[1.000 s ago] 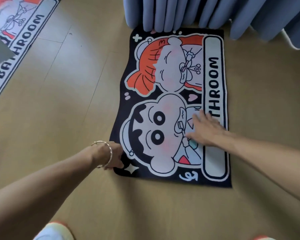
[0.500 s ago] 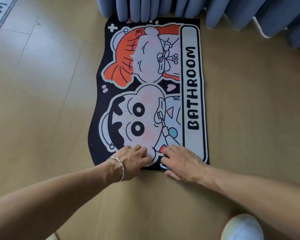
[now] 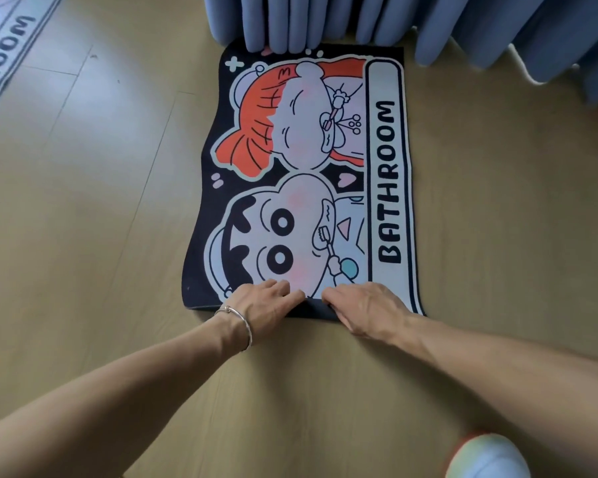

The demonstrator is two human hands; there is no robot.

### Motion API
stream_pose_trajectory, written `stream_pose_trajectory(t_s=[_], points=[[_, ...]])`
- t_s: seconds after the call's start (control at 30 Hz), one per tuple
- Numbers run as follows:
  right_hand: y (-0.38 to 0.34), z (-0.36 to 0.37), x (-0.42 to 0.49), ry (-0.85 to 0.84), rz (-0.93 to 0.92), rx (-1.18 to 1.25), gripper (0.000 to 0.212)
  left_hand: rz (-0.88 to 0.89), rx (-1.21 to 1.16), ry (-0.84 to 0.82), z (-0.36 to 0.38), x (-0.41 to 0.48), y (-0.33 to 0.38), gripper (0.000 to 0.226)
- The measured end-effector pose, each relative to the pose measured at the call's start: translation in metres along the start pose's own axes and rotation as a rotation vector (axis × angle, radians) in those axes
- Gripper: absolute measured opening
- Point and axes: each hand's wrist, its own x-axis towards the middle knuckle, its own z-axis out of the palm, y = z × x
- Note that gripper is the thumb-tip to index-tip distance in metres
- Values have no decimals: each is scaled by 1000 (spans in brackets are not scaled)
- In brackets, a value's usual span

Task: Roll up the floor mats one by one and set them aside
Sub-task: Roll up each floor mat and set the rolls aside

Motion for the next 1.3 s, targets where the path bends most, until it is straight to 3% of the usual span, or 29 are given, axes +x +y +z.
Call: stream_pose_trajectory(t_s=[0.13, 0.27, 0.4, 0.57, 0.83, 1.03, 1.2, 1.3], points=[[-2, 4, -1, 93, -57, -58, 12, 157, 146, 156, 6, -2, -1, 24], [-3, 6, -3, 113, -58, -118, 31, 217, 217, 134, 7, -3, 2, 19], [-10, 7, -4, 135, -42, -61, 27, 115, 160, 78, 7, -7, 12, 28], [-10, 19, -5, 101, 158, 207, 26, -26, 28, 83, 4, -8, 19, 38], [-4, 18, -7, 41, 181, 365, 24, -79, -192, -9, 4, -4, 5, 24], [8, 7, -2, 58, 238, 439, 21, -183, -374, 6, -7, 8, -11, 27], [2, 6, -3, 69, 126, 132, 29, -45, -186, -6, -4, 9, -12, 25], [4, 7, -4, 162, 20, 18, 26, 43, 25, -17, -4, 3, -10, 29]])
